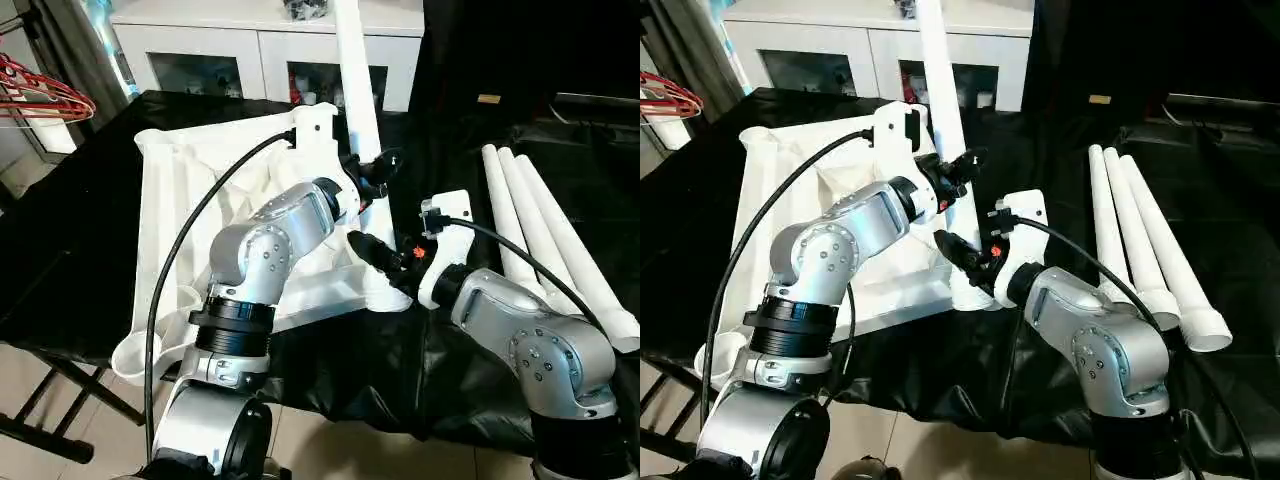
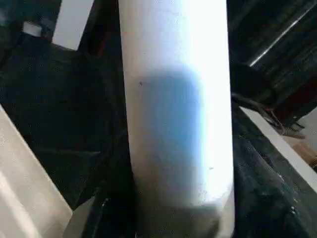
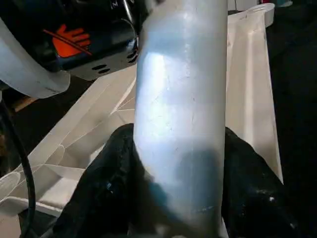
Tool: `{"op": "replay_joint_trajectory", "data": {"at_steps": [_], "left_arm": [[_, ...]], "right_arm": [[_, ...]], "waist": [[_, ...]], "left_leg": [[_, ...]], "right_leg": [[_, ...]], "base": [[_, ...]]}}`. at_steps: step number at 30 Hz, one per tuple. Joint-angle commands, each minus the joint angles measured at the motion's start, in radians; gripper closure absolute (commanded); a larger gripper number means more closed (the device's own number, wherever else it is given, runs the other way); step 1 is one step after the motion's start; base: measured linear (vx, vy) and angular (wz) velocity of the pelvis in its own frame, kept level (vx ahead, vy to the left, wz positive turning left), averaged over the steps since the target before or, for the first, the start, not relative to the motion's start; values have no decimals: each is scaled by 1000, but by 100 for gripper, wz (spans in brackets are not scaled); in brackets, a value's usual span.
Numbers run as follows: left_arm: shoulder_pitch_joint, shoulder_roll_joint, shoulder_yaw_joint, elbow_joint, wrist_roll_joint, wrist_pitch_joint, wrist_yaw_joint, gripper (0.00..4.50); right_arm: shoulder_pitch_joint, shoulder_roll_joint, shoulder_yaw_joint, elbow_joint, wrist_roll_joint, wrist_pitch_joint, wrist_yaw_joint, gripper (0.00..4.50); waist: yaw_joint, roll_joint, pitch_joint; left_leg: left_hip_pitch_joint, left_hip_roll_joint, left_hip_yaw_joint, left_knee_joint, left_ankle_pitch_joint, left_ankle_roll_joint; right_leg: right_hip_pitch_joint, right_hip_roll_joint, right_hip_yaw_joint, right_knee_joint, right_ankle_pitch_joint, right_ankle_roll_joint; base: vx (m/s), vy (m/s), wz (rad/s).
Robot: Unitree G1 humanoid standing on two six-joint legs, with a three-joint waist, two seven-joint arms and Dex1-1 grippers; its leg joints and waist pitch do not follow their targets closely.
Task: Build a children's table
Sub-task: Pick table leg
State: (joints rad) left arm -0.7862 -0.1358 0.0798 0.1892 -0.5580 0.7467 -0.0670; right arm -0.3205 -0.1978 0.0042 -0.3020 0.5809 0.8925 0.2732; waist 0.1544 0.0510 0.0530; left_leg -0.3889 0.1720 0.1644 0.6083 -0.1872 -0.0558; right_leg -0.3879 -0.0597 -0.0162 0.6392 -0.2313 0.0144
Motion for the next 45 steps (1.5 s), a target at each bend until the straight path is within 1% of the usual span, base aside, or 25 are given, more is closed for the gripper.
{"op": "replay_joint_trajectory", "data": {"at_steps": [1, 3, 4, 6, 7, 8, 10, 11, 12, 13, 16, 17, 19, 21, 22, 26, 27, 28, 30, 32, 38, 39, 40, 42, 45], "left_arm": [[21, -79, 28, -2, -10, -23, -51, 258], [22, -54, 9, -9, -28, -17, -108, 260], [25, -20, -19, -19, -55, -10, -184, 261], [29, 10, -43, -31, -77, -5, -261, 262], [43, 56, -76, -57, -116, 12, -382, 262], [43, 56, -76, -57, -116, 12, -382, 262], [61, 106, -104, -90, -162, 33, -535, 262], [65, 118, -108, -97, -175, 45, -575, 262], [65, 121, -109, -98, -179, 49, -586, 262], [66, 125, -110, -99, -183, 57, -603, 262], [72, 140, -114, -107, -211, 79, -673, 262], [80, 158, -126, -124, -238, 87, -741, 262], [95, 189, -143, -163, -298, 99, -866, 262], [99, 197, -147, -174, -316, 101, -903, 262], [99, 202, -142, -185, -342, 112, -935, 262], [95, 197, -128, -185, -362, 126, -946, 262], [92, 196, -125, -182, -360, 126, -949, 262], [90, 195, -123, -180, -360, 128, -951, 262], [90, 198, -124, -178, -363, 128, -956, 262], [92, 204, -128, -177, -370, 126, -968, 262], [93, 201, -120, -177, -381, 142, -955, 262], [92, 201, -118, -176, -383, 151, -947, 227], [86, 195, -106, -163, -390, 161, -931, 227], [82, 190, -96, -154, -390, 160, -917, 192], [86, 189, -98, -158, -369, 138, -904, 185]], "right_arm": [[0, -23, -47, -46, 50, -6, 55, 181], [7, -42, -58, -45, 65, -1, 80, 166], [17, -68, -72, -44, 106, 21, 129, 154], [28, -101, -77, -52, 137, 35, 186, 149], [45, -146, -86, -67, 193, 67, 266, 148], [45, -146, -86, -67, 193, 67, 266, 148], [55, -183, -111, -78, 270, 101, 347, 148], [56, -193, -118, -79, 290, 110, 368, 148], [56, -195, -120, -79, 295, 112, 374, 148], [56, -202, -123, -79, 305, 115, 385, 148], [58, -226, -123, -88, 333, 131, 425, 148], [64, -248, -124, -98, 361, 142, 459, 148], [85, -294, -116, -119, 406, 161, 533, 148], [93, -312, -111, -126, 418, 168, 560, 148], [101, -333, -100, -132, 421, 176, 583, 176], [104, -349, -85, -129, 405, 174, 594, 190], [105, -355, -78, -126, 399, 175, 599, 220], [105, -357, -72, -125, 397, 175, 601, 227], [107, -362, -67, -125, 399, 173, 601, 230], [109, -369, -59, -127, 403, 169, 604, 254], [112, -352, -49, -128, 395, 156, 589, 260], [112, -350, -49, -126, 395, 153, 585, 260], [111, -341, -48, -121, 388, 147, 570, 260], [110, -330, -48, -117, 380, 138, 549, 261], [108, -320, -49, -115, 371, 127, 530, 261]], "waist": [[1, -13, -70], [1, -13, -70], [2, -13, -72], [5, -15, -72], [10, -13, -73], [11, -13, -73], [9, -16, -73], [9, -17, -73], [8, -14, -71], [6, -18, -71], [8, -15, -68], [8, -23, -68], [14, -20, -69], [15, -20, -69], [16, -21, -68], [15, -20, -66], [15, -22, -66], [16, -22, -66], [16, -22, -67], [17, -23, -67], [18, -24, -69], [17, -23, -69], [16, -23, -69], [17, -21, -69], [16, -22, -69]], "left_leg": [[12, 34, -18, -62, -70, -24], [10, 34, -19, -62, -60, -19], [11, 35, -18, -60, -49, -16], [10, 34, -17, -60, -49, -4], [10, 35, -17, -58, -34, 9], [11, 37, -16, -58, -32, 13], [6, 36, -16, -58, -30, 20], [7, 33, -15, -58, -30, 25], [8, 36, -14, -58, -40, 28], [9, 38, -13, -59, -48, 28], [12, 40, -13, -61, -61, 22], [13, 40, -12, -62, -61, 24], [13, 42, -12, -61, -43, 33], [12, 40, -11, -60, -43, 39], [11, 41, -11, -60, -46, 41], [13, 42, -11, -62, -70, 31], [13, 42, -11, -62, -69, 26], [13, 42, -12, -63, -67, 24], [12, 42, -12, -62, -58, 23], [12, 41, -12, -62, -53, 24], [11, 40, -11, -60, -41, 32], [10, 40, -11, -59, -41, 31], [11, 39, -11, -59, -44, 31], [12, 39, -11, -59, -50, 26], [13, 41, -11, -61, -53, 21]], "right_leg": [[54, -64, 34, -75, 56, -149], [55, -65, 33, -73, 65, -151], [52, -64, 33, -71, 82, -159], [55, -65, 33, -71, 87, -169], [55, -65, 33, -68, 106, -176], [54, -64, 34, -67, 111, -179], [56, -67, 31, -65, 114, -197], [58, -67, 31, -66, 109, -202], [54, -68, 31, -67, 86, -208], [52, -67, 32, -69, 72, -210], [51, -70, 32, -75, -3, -214], [51, -69, 33, -77, -8, -211], [51, -70, 34, -73, -4, -205], [48, -68, 33, -73, 3, -213], [48, -70, 33, -74, -6, -215], [46, -71, 33, -79, -62, -211], [47, -71, 33, -80, -80, -206], [47, -71, 33, -81, -87, -203], [47, -71, 33, -79, -77, -199], [47, -71, 33, -79, -72, -196], [47, -70, 33, -76, -47, -203], [47, -70, 32, -75, -48, -205], [45, -69, 32, -76, -55, -205], [45, -70, 32, -77, -66, -208], [45, -69, 32, -78, -66, -204]], "base": [[0, 0, 0], [0, 0, 0], [0, 0, 0], [0, 0, 0], [0, 0, 0], [0, 0, 0], [0, 0, 0], [0, 0, 0], [0, 0, 0], [0, 0, 0], [0, 0, 0], [0, 0, 0], [0, 0, 0], [0, 0, 0], [0, 0, 0], [0, 0, 0], [0, 0, 0], [0, 0, 0], [0, 0, 0], [0, 0, 0], [0, 0, 0], [0, 0, 0], [0, 0, 0], [0, 0, 0], [0, 0, 0]]}}
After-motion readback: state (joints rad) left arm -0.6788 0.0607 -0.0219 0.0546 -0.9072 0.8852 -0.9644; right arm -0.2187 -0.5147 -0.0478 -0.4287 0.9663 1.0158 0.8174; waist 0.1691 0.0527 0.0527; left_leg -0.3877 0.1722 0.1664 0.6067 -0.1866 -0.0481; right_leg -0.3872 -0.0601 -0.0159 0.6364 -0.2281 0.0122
